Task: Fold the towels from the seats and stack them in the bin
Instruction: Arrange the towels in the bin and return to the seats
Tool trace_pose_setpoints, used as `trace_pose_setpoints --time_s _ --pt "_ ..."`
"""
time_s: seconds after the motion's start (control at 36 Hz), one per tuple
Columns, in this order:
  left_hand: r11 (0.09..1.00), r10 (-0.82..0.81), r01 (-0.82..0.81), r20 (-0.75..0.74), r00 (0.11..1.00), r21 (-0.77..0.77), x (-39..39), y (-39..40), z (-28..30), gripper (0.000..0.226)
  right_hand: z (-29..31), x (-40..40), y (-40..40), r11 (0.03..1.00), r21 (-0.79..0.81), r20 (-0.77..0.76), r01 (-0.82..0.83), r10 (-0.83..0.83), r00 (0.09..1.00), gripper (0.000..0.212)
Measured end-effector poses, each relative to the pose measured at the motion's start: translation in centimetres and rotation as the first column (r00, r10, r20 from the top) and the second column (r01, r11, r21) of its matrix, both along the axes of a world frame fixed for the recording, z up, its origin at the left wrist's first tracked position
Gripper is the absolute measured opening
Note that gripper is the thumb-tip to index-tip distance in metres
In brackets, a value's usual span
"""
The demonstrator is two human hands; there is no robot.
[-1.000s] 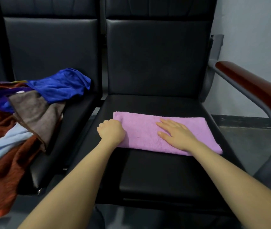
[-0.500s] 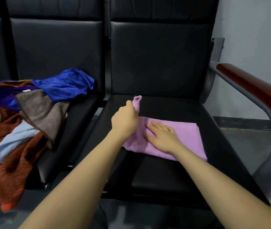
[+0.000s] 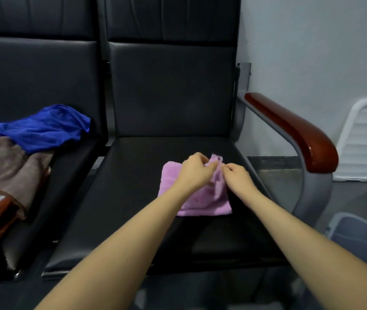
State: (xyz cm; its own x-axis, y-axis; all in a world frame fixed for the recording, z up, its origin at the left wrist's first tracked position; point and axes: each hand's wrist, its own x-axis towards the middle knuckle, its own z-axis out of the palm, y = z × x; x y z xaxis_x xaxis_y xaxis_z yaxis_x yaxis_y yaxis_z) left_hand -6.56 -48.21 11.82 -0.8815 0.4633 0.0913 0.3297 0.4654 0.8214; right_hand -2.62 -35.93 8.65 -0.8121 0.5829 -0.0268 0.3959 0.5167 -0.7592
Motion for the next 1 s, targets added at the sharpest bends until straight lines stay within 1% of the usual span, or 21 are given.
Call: trace_pose_setpoints --time_s 0.03,0.06,0.08,0.11,0.17,0.19,0.25,0.36,0.44,0.53,0.58,0.67,0.75,0.81,0.86,0.92,0.94,1.0 --pt "1.000 -0.017 0.017 0.016 1.000 -0.023 0.3 0.4 -0.2 0.032 -0.1 0.2 0.3 1.000 0.014 0.053 -0.003 0.003 0.999 0.037" --pt "0.998 -0.004 0.004 -0.002 1.000 -0.060 0.3 0.4 -0.4 0.030 -0.2 0.3 0.3 1.000 0.029 0.090 -0.012 0.009 0.996 0.041" --pt "0.991 0.031 -0.040 -0.075 0.997 -0.129 0.3 0.4 -0.6 0.027 -0.4 0.4 0.4 0.999 0.043 0.111 -0.014 0.009 0.994 0.042" --pt "0.968 0.072 -0.114 -0.190 0.979 -0.222 0.1 0.2 -0.7 0.027 -0.5 0.5 0.4 0.998 0.060 0.123 -0.010 0.002 0.992 0.042" --pt "0.872 0.103 -0.281 -0.410 0.906 -0.401 -0.3 -0.6 -1.1 0.028 -0.6 0.6 0.4 0.994 0.110 0.151 0.019 -0.035 0.988 0.039" --pt "0.820 0.109 -0.339 -0.454 0.884 -0.462 -0.7 -0.9 -1.4 0.028 -0.6 0.5 0.4 0.989 0.144 0.171 0.035 -0.059 0.983 0.038" --pt "0.738 0.138 -0.388 -0.438 0.888 -0.553 -1.4 -1.5 -2.1 0.033 -0.7 0.3 0.3 0.974 0.213 0.205 0.070 -0.115 0.972 0.042" --pt "0.624 0.175 -0.409 -0.392 0.903 -0.665 -2.6 -2.5 -3.6 0.045 -0.8 0.0 -0.3 0.951 0.302 0.324 0.073 -0.174 0.930 0.063" --pt "0.584 0.177 -0.393 -0.361 0.916 -0.711 -3.0 -2.9 -4.3 0.051 -1.1 -0.3 -1.2 0.910 0.415 0.389 0.023 -0.200 0.899 0.082" --pt "0.577 0.174 -0.391 -0.359 0.917 -0.717 -3.1 -3.1 -4.7 0.057 -1.5 -0.6 -1.8 0.881 0.472 0.388 0.024 -0.232 0.892 0.090" --pt "0.576 0.169 -0.392 -0.365 0.916 -0.717 -3.2 -3.3 -4.7 0.056 -1.7 -1.0 -2.1 0.871 0.491 0.381 0.026 -0.242 0.893 0.090" --pt "0.598 0.172 -0.364 -0.329 0.929 -0.714 -3.3 -3.5 -4.7 0.052 -1.6 -1.4 -2.5 0.848 0.530 0.384 -0.011 -0.229 0.894 0.082" --pt "0.663 0.214 -0.329 -0.251 0.944 -0.673 -3.5 -3.7 -4.8 0.049 -1.6 -1.6 -3.2 0.840 0.541 0.364 -0.034 -0.198 0.910 0.070" --pt "0.713 0.241 -0.308 -0.193 0.951 -0.630 -3.5 -4.0 -5.0 0.049 -1.9 -1.3 -3.9 0.843 0.538 0.284 -0.016 -0.163 0.945 0.061" --pt "0.746 0.237 -0.284 -0.159 0.958 -0.602 -3.6 -4.1 -4.9 0.049 -2.1 -0.8 -4.3 0.815 0.579 0.171 0.013 -0.136 0.976 0.052" --pt "0.755 0.208 -0.284 -0.195 0.959 -0.591 -3.4 -4.2 -4.8 0.048 -2.0 -0.4 -4.6 0.796 0.604 0.100 0.025 -0.107 0.989 0.045" --pt "0.754 0.193 -0.293 -0.228 0.954 -0.587 -3.3 -4.2 -4.7 0.048 -1.9 -0.3 -4.6 0.809 0.587 0.079 0.024 -0.086 0.993 0.043" --pt "0.752 0.169 -0.314 -0.291 0.942 -0.579 -2.9 -4.2 -4.4 0.048 -1.5 -0.1 -4.6 0.873 0.488 0.051 0.016 -0.047 0.998 0.040"
